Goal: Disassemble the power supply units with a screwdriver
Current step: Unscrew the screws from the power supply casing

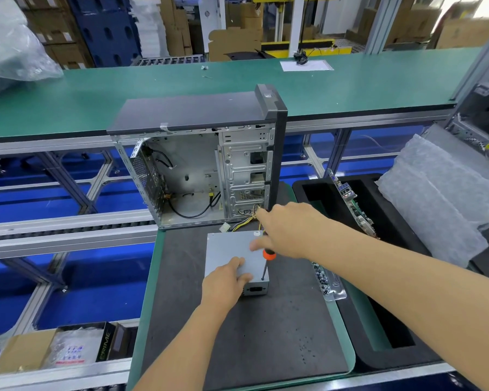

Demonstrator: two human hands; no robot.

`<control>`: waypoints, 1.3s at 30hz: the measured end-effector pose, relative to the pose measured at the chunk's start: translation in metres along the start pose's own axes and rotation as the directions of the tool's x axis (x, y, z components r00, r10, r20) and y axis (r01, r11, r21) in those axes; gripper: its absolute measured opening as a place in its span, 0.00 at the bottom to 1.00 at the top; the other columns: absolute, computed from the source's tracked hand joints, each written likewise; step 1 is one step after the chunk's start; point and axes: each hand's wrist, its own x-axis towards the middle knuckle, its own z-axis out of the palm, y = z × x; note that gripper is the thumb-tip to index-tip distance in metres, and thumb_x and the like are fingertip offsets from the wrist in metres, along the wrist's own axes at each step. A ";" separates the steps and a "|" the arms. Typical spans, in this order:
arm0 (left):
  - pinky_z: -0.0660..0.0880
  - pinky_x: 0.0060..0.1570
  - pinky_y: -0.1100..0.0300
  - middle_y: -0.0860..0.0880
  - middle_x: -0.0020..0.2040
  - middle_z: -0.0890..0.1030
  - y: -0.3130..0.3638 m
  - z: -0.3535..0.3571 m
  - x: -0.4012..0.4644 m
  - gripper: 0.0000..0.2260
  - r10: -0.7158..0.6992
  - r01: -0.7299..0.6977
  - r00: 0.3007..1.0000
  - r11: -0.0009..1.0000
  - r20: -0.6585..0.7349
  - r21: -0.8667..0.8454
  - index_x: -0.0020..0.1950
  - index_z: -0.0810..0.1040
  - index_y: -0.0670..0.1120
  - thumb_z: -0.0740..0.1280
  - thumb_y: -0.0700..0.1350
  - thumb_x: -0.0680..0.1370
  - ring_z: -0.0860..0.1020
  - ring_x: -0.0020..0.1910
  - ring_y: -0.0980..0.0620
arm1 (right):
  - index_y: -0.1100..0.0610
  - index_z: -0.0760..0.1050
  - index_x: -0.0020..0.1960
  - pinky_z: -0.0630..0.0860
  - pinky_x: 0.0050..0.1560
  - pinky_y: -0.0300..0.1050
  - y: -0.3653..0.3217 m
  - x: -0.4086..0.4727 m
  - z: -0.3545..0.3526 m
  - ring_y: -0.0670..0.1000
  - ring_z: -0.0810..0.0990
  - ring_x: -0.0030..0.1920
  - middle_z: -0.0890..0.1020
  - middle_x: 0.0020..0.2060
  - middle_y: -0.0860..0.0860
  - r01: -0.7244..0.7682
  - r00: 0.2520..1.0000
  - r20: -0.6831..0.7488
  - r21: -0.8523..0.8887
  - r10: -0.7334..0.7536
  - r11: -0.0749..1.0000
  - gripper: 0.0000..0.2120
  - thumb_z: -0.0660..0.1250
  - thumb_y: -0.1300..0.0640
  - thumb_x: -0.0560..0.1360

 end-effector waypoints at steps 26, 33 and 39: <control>0.74 0.48 0.57 0.59 0.66 0.77 -0.001 0.001 0.001 0.21 0.009 -0.009 1.000 1.000 0.011 0.006 0.72 0.68 0.54 0.60 0.60 0.82 0.78 0.59 0.52 | 0.51 0.66 0.67 0.66 0.43 0.45 0.000 0.001 -0.004 0.54 0.74 0.52 0.75 0.58 0.50 0.175 0.979 0.061 0.215 -0.192 0.961 0.18 0.65 0.54 0.79; 0.72 0.46 0.58 0.57 0.64 0.79 0.000 0.001 0.000 0.21 0.005 -0.005 1.000 1.000 -0.001 0.006 0.73 0.68 0.55 0.61 0.60 0.82 0.78 0.58 0.52 | 0.51 0.65 0.70 0.75 0.42 0.52 -0.006 -0.003 -0.007 0.61 0.76 0.49 0.70 0.48 0.55 0.095 0.993 0.090 -0.188 -0.080 0.977 0.17 0.61 0.53 0.82; 0.73 0.49 0.57 0.58 0.65 0.78 0.000 0.001 -0.001 0.20 0.011 -0.011 1.000 1.000 -0.006 -0.008 0.72 0.68 0.54 0.61 0.59 0.82 0.78 0.59 0.52 | 0.54 0.64 0.65 0.70 0.43 0.48 0.002 -0.002 0.000 0.56 0.75 0.52 0.73 0.55 0.52 0.124 0.988 0.065 0.187 -0.139 0.974 0.22 0.70 0.52 0.76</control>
